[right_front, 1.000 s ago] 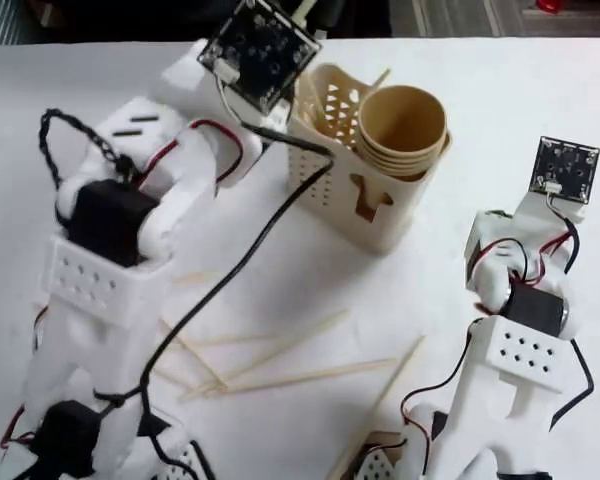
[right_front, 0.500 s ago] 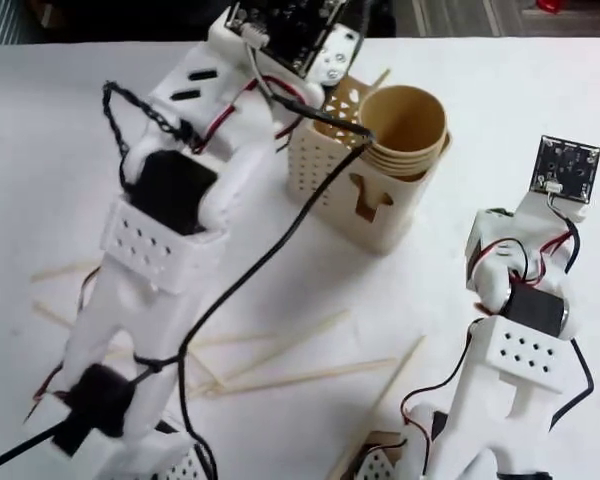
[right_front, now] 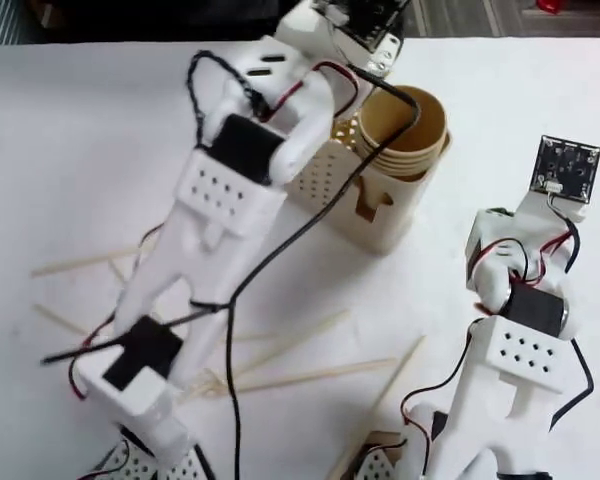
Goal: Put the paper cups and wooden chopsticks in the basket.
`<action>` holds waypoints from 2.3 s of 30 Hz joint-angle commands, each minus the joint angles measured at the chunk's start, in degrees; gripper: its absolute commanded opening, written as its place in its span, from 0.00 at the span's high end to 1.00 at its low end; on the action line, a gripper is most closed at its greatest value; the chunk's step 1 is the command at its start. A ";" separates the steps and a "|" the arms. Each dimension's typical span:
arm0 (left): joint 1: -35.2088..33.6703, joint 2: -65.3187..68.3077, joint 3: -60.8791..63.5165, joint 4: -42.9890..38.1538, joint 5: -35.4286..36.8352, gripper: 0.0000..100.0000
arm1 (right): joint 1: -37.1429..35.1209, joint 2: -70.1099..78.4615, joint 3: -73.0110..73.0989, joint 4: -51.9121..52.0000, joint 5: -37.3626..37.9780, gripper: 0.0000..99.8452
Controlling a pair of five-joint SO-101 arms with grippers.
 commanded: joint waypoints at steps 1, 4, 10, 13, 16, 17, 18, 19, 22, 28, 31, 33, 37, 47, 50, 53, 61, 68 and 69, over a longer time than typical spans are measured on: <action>-1.89 2.33 -2.55 0.70 0.62 0.98 | -0.84 -1.01 -0.44 -0.84 0.09 0.97; -2.86 3.38 -2.55 4.66 0.62 0.94 | -0.75 -1.01 -0.44 -0.84 0.09 0.97; -5.85 3.21 -3.08 12.57 9.67 0.77 | -0.75 -1.01 -0.44 -0.84 0.09 0.97; -7.34 3.12 -3.25 15.21 10.29 0.75 | -0.75 -1.01 -0.26 -0.84 0.09 0.97; -8.92 3.12 -6.51 19.43 10.46 0.75 | -0.75 -1.01 0.09 -0.92 0.09 0.97; -9.54 3.12 -8.26 21.27 10.55 0.76 | -0.75 -1.01 0.09 -0.92 0.09 0.97; -9.98 3.12 -10.37 23.30 10.64 0.76 | -0.75 -1.01 0.09 -0.92 0.09 0.97; -10.51 3.12 -12.92 25.76 10.64 0.76 | -0.75 -1.01 0.09 -0.92 0.09 0.97; -12.26 3.12 -21.19 33.58 10.46 0.78 | -0.75 -1.01 0.09 -0.92 0.18 0.97; -18.24 3.56 -34.73 52.31 5.89 0.79 | -0.75 -1.01 0.09 -0.92 0.18 0.97; -20.53 3.65 -36.31 59.08 -1.49 0.79 | -1.01 -1.01 0.09 -0.92 0.18 0.97; -22.20 3.65 -36.04 60.31 -7.56 0.79 | -1.01 -1.01 0.09 -0.92 0.18 0.97; -26.95 3.30 -31.21 60.31 -16.53 0.79 | -1.01 -1.01 0.09 -0.84 0.18 0.97; -37.58 -2.95 -8.44 60.48 -36.48 0.78 | -1.01 -1.01 0.18 -0.84 0.18 0.97; -38.20 -9.36 4.40 60.31 -41.93 0.75 | -1.01 -1.01 0.26 -0.84 0.18 0.97; -37.85 -16.13 19.69 60.13 -47.82 0.74 | -1.01 -1.01 0.53 -1.01 0.18 0.97; -35.47 -29.41 54.95 51.69 -53.89 0.74 | -1.10 -1.01 2.64 -4.53 0.18 0.97; -30.99 -39.78 77.80 40.88 -54.59 0.74 | -1.10 -1.01 2.64 -4.53 0.18 0.97; -30.11 -40.92 80.88 38.59 -54.59 0.74 | -1.10 -1.01 2.64 -4.53 0.18 0.97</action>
